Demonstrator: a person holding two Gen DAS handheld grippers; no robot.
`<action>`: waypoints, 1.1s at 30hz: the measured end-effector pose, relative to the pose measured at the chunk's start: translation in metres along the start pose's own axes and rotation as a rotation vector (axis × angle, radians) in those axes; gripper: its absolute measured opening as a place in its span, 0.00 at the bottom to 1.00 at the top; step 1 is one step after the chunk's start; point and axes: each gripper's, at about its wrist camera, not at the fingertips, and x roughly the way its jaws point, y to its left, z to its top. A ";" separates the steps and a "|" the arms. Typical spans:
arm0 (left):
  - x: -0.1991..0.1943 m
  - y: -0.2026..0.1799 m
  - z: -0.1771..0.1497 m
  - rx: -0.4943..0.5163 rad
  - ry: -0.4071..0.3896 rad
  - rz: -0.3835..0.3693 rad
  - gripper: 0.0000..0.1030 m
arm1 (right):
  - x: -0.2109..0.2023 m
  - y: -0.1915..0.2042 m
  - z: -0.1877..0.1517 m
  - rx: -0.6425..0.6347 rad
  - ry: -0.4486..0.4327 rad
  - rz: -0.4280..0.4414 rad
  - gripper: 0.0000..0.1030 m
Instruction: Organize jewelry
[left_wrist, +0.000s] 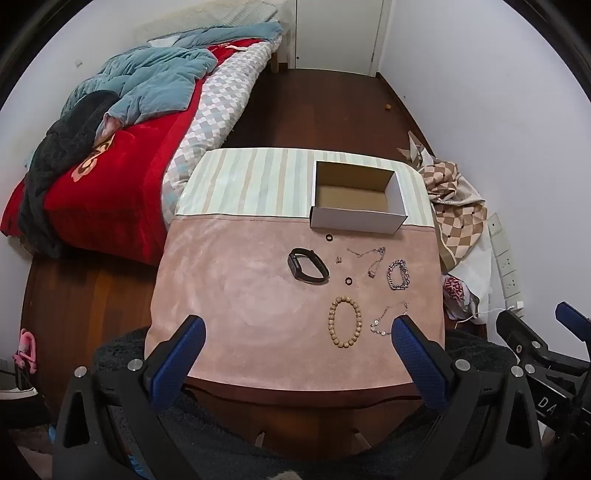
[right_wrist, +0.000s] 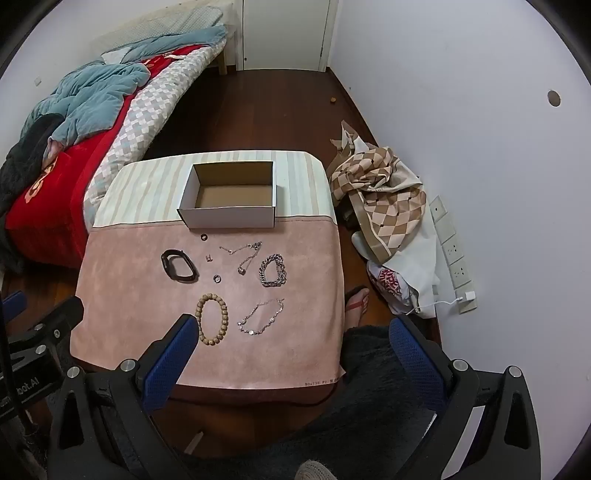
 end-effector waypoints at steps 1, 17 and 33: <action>0.000 0.000 0.000 0.001 0.001 0.001 1.00 | 0.000 0.000 0.000 0.000 -0.001 -0.002 1.00; -0.002 0.000 0.000 0.010 -0.013 0.018 1.00 | -0.002 0.001 0.003 0.001 -0.002 -0.003 1.00; -0.008 -0.005 0.000 0.022 -0.030 0.019 1.00 | -0.008 -0.002 0.004 0.006 -0.013 0.001 1.00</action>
